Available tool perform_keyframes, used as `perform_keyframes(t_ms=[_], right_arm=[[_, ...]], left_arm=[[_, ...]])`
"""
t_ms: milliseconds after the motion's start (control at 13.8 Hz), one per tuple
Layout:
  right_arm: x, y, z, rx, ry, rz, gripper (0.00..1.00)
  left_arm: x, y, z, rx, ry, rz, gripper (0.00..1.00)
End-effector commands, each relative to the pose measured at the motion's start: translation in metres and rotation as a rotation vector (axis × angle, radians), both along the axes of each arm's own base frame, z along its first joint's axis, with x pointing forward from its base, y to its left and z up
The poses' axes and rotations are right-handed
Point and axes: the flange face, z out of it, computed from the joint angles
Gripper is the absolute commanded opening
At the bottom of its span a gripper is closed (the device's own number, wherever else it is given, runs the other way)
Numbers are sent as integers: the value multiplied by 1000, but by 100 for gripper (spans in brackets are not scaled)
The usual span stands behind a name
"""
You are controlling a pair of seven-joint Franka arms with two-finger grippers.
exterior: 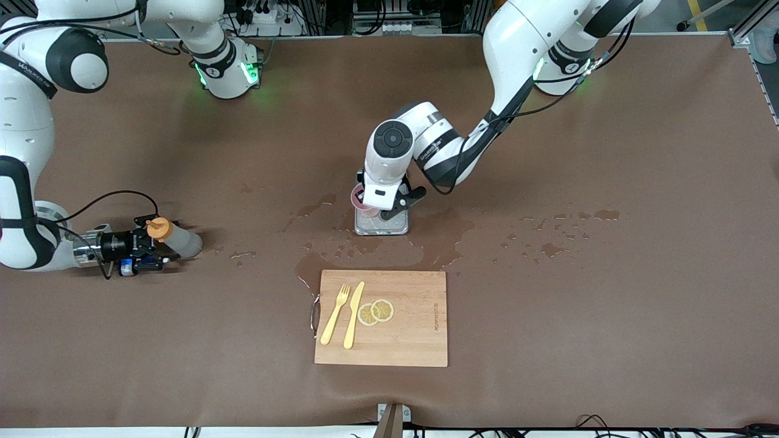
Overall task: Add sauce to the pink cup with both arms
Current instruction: 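Lower the pink cup onto the metal scale with the left gripper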
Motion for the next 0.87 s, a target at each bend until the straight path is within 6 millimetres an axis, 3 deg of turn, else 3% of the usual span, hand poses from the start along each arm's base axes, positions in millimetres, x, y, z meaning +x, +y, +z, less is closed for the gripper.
perform_keyframes(t_ms=[0, 218, 291, 581, 654, 799], right_arm=[[4, 5, -4, 15, -11, -9, 100], [3, 5, -4, 16, -8, -6, 96], [3, 5, -4, 16, -8, -6, 88], [4, 6, -2, 18, 3, -6, 40], [4, 5, -1, 16, 4, -7, 38], [5, 4, 0, 13, 9, -9, 38]], left_arm=[[6, -5, 13, -6, -45, 3, 100], [12, -1, 45, -20, -91, 0, 100], [11, -1, 49, -13, -102, -9, 100], [12, 7, 81, 4, -119, -43, 100], [13, 14, 90, 18, -119, -76, 100], [34, 41, 120, 17, -146, -112, 100]])
